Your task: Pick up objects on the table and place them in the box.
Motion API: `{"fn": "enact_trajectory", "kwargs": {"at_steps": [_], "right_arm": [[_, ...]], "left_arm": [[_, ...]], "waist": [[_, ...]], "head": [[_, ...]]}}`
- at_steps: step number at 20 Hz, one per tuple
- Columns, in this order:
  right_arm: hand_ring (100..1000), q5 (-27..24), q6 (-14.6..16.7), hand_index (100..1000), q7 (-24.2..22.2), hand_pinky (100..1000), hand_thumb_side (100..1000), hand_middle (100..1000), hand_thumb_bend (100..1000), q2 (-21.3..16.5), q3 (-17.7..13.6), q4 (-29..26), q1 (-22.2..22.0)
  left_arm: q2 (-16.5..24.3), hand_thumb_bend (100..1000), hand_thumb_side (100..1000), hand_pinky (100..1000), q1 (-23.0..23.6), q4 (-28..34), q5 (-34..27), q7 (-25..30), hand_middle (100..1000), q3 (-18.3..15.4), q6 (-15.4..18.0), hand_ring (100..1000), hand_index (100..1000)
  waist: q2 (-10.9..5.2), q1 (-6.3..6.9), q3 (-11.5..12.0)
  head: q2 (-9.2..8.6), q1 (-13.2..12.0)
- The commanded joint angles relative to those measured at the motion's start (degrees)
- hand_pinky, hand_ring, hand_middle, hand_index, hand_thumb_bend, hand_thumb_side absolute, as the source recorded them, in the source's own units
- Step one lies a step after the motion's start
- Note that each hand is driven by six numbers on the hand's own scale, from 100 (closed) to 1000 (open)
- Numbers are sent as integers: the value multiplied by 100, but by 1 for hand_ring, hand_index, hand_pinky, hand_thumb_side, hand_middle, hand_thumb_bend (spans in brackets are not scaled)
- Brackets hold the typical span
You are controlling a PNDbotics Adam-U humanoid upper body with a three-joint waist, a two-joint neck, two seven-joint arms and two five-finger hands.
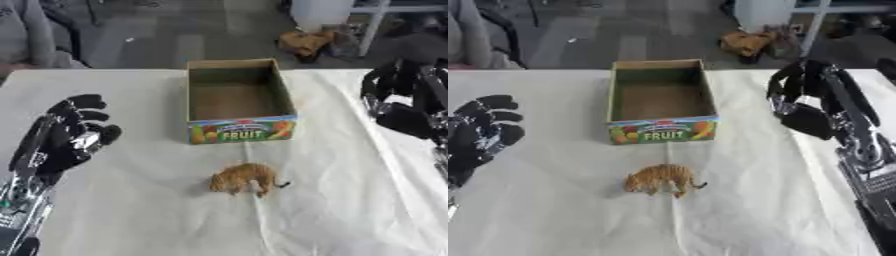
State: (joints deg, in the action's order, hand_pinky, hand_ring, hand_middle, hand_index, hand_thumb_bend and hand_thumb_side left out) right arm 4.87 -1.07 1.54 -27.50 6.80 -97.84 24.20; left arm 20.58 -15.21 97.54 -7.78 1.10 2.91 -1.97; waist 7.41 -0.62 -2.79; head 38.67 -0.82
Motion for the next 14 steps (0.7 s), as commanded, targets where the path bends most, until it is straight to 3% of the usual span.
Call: {"fn": "enact_trajectory", "kwargs": {"at_steps": [1,2,3,7,13,14], "right_arm": [[467,60,36,560,-65,460,100,482,100,-164,-25,-72,96],[655,74,67,794,-116,587,245,682,134,-174,10,-82,98],[745,101,102,860,-194,654,282,766,231,-185,47,-85,100],[790,266,189,897,-548,697,292,814,306,-216,60,-83,128],[794,399,212,899,-752,701,287,818,319,-262,68,-82,178],[802,424,218,899,-778,711,280,820,374,-294,103,-85,208]], "left_arm": [[39,846,380,609,-49,57,22,44,672,-15,13,684,766],[38,843,381,609,-50,56,22,51,673,-12,14,686,768],[37,839,382,610,-50,56,23,58,674,-11,16,687,769],[32,835,384,611,-49,54,26,81,675,-9,22,689,771],[31,831,385,612,-47,51,33,106,675,-5,26,690,771],[29,827,387,613,-46,49,33,112,678,1,25,691,772]], "waist": [[-83,1,7],[-83,0,12],[-84,-1,16],[-87,-9,23],[-88,-22,41],[-91,-29,53]], "head": [[-46,1],[-46,7],[-48,11],[-56,11],[-57,20],[-52,20]]}}
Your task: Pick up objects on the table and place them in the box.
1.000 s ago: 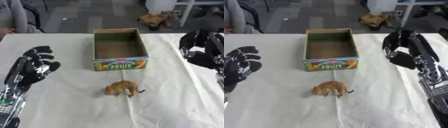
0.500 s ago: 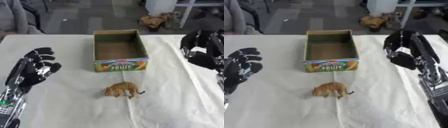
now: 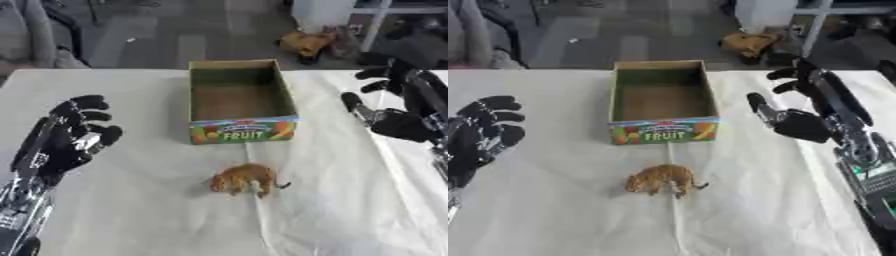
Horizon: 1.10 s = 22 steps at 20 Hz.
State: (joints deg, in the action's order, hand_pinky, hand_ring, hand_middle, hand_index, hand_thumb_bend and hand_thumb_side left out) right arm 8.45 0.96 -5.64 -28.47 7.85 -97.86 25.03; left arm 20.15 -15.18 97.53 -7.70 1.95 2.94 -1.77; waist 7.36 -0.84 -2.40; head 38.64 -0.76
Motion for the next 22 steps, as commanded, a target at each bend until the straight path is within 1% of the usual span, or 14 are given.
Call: {"fn": "enact_trajectory", "kwargs": {"at_steps": [1,2,6,8,9,12,17,22], "right_arm": [[803,113,21,898,-109,712,270,822,444,-232,45,-80,163],[804,172,25,898,-167,712,278,822,404,-270,97,-75,209],[804,307,42,889,-286,714,272,820,416,-331,186,-61,303],[801,387,70,885,-422,710,270,817,415,-434,385,-4,475],[796,411,77,883,-503,709,269,814,423,-454,455,30,544],[791,449,106,877,-747,707,269,809,405,-495,627,125,741],[759,495,166,860,-1057,698,257,785,363,-466,877,324,1043],[746,680,230,847,-1367,694,264,770,335,-308,1157,603,1274]], "left_arm": [[70,829,389,613,-48,48,26,35,679,5,4,691,773],[69,825,388,613,-47,46,27,44,679,11,3,691,773],[68,821,389,613,-51,42,29,69,680,24,4,691,773],[61,820,390,613,-59,38,27,92,680,46,1,691,773],[58,818,390,613,-60,36,25,99,681,51,0,692,774],[54,815,391,613,-72,28,25,131,681,78,-5,692,774],[27,811,391,613,-103,27,24,171,682,110,-5,693,774],[8,807,391,613,-130,31,24,198,683,131,-6,693,775]], "waist": [[-88,-9,23],[-92,-10,30],[-104,-15,54],[-117,-15,83],[-120,-13,87],[-132,-9,113],[-144,0,152],[-149,20,188]], "head": [[-45,13],[-41,14],[-34,31],[-40,53],[-43,55],[-61,77],[-73,107],[-59,134]]}}
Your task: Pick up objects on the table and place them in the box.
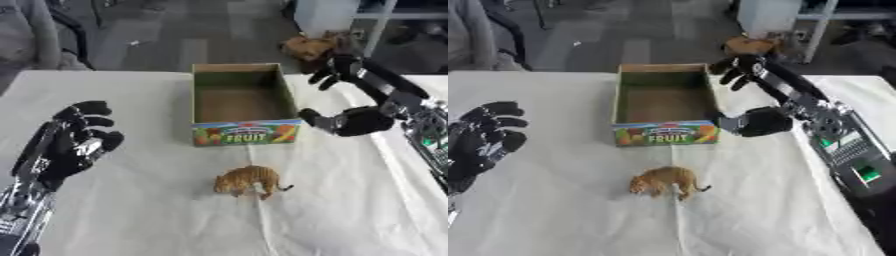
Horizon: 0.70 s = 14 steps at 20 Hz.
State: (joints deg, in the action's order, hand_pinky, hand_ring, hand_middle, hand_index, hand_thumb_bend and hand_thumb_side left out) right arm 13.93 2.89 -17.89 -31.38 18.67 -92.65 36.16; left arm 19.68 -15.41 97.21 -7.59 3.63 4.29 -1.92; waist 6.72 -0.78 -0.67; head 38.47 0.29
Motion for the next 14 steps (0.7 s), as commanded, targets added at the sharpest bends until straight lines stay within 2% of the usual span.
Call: {"fn": "enact_trajectory", "kwargs": {"at_steps": [1,7,14], "right_arm": [[747,181,57,847,-204,695,266,770,335,24,130,136,198],[746,506,216,850,-470,695,276,768,322,316,368,473,349],[735,839,392,847,-559,691,282,758,315,640,499,917,373]], "left_arm": [[51,806,391,613,-112,62,13,34,683,0,8,693,775],[17,802,392,613,-136,61,10,62,683,20,6,694,775],[-15,798,392,613,-158,61,9,90,684,35,10,695,775]], "waist": [[-85,17,20],[-89,33,37],[-97,45,54]], "head": [[-36,31],[-29,39],[-14,23]]}}
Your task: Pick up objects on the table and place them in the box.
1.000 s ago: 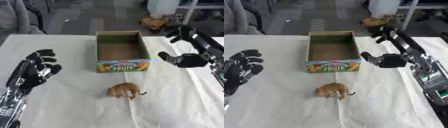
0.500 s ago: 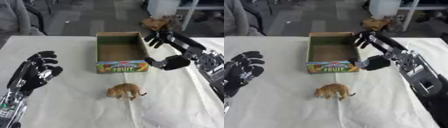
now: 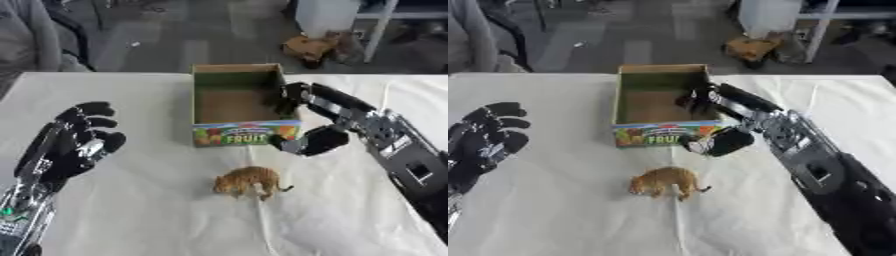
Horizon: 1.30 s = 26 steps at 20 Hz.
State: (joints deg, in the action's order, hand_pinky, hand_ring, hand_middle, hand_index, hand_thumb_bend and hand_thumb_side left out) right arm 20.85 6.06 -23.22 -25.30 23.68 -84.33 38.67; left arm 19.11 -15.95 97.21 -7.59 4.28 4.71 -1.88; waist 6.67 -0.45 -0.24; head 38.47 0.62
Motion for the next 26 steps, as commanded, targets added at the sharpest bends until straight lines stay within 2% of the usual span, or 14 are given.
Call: {"fn": "enact_trajectory", "kwargs": {"at_steps": [1,8,19,26], "right_arm": [[734,196,105,846,-33,691,281,757,314,73,14,135,121],[727,381,256,841,-62,687,287,750,302,246,89,366,95],[711,588,357,830,-57,682,295,734,300,368,135,747,3],[704,749,449,826,-74,681,300,727,303,420,138,966,-19]], "left_arm": [[38,797,393,613,-106,59,9,29,684,-4,6,695,775],[18,794,394,613,-114,43,14,43,684,6,7,696,776],[1,789,396,613,-116,24,15,52,685,13,11,697,776],[-2,787,397,613,-114,18,14,59,686,13,14,697,776]], "waist": [[-93,13,13],[-97,4,19],[-86,-26,48],[-79,-36,59]], "head": [[-11,-15],[18,-20],[282,-124],[366,-147]]}}
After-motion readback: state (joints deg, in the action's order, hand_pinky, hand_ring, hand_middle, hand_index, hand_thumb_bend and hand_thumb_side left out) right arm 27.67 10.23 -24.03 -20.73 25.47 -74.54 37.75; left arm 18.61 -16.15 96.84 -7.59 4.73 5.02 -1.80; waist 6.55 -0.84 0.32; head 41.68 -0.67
